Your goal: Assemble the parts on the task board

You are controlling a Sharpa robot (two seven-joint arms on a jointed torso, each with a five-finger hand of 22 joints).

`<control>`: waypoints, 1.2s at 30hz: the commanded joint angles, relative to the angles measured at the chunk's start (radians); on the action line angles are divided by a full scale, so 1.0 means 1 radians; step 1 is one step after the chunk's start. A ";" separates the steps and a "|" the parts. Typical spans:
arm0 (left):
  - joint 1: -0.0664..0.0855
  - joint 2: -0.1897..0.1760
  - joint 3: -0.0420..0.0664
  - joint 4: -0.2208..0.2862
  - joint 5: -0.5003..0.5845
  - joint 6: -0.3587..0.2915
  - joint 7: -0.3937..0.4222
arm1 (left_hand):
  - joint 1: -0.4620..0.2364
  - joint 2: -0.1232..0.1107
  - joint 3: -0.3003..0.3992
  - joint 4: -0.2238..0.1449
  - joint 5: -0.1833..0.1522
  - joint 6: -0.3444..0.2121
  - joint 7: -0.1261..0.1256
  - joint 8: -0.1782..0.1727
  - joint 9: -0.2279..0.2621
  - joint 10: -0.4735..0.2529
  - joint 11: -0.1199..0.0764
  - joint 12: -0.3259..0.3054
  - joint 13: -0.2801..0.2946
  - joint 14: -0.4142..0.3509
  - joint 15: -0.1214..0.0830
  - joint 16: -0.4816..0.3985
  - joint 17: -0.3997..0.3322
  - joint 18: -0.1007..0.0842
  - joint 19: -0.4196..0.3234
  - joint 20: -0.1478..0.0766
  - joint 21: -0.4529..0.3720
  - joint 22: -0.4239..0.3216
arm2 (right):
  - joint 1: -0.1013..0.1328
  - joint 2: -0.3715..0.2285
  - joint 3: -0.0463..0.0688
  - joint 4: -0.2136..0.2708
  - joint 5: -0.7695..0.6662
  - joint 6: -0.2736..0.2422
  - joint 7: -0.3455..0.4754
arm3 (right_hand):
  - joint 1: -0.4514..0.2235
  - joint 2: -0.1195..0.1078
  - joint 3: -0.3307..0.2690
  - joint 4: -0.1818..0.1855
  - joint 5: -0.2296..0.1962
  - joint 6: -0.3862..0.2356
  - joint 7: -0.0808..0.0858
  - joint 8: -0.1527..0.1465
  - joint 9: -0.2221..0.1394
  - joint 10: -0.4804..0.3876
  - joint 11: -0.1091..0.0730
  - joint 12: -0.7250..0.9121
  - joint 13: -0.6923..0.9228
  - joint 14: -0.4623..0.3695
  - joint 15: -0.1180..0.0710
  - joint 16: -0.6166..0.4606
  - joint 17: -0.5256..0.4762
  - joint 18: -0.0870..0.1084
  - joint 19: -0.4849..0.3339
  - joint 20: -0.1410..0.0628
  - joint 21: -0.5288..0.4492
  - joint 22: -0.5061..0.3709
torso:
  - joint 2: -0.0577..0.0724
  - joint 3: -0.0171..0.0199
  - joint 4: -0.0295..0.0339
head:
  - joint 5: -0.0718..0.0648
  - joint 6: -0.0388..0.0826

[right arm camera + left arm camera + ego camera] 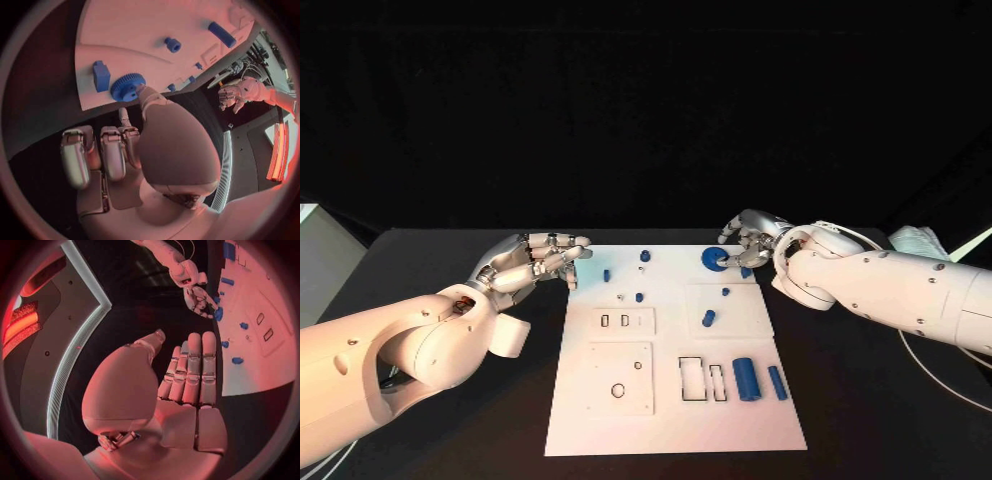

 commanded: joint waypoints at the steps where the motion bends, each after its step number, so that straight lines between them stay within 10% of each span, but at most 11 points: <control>1: 0.001 0.003 0.001 0.001 0.003 0.019 0.004 | 0.000 0.011 0.005 -0.001 0.000 -0.006 0.000 -0.003 0.001 -0.004 -0.002 -0.002 -0.001 0.000 -0.001 -0.003 -0.001 0.006 -0.008 0.000 0.003 0.002 | -0.002 0.007 0.000 -0.005 0.022 0.039 0.005 | -0.002 0.006 -0.006 -0.001 0.004 -0.005 0.003 0.007 0.002 0.073 0.007 0.004 0.226 0.104 0.008 0.004 0.263 -0.006 0.105 0.006 0.003 0.263 | 0.002 0.0017 -0.0004 | 0.001 -0.001; 24: 0.001 0.001 0.001 -0.002 0.003 0.019 0.000 | 0.000 0.012 0.006 -0.001 0.000 -0.006 0.000 -0.003 0.001 -0.004 -0.002 -0.002 -0.001 0.001 -0.001 -0.004 -0.001 0.006 -0.008 0.000 0.004 0.002 | -0.003 0.018 0.000 -0.014 0.027 0.019 0.006 | 0.008 0.054 0.117 -0.022 0.015 0.097 -0.021 0.046 0.002 0.094 -0.014 0.021 0.250 0.104 -0.012 0.004 0.263 -0.006 0.105 -0.010 0.003 0.263 | 0.001 0.0017 -0.0023 | 0.003 -0.009; 36: 0.001 0.001 0.001 -0.002 0.003 0.022 -0.003 | 0.002 0.013 0.008 -0.003 0.000 -0.006 0.001 -0.003 0.002 -0.004 -0.002 -0.001 -0.001 0.001 -0.001 -0.004 -0.002 0.007 -0.008 0.000 0.005 0.002 | -0.003 0.023 -0.001 0.009 -0.127 -0.033 -0.025 | -0.004 0.036 0.201 -0.065 -0.015 0.144 -0.039 0.058 -0.001 0.103 -0.030 0.029 0.260 0.104 -0.031 0.004 0.263 -0.006 0.105 -0.027 0.003 0.263 | 0.001 0.0014 -0.0006 | 0.000 -0.010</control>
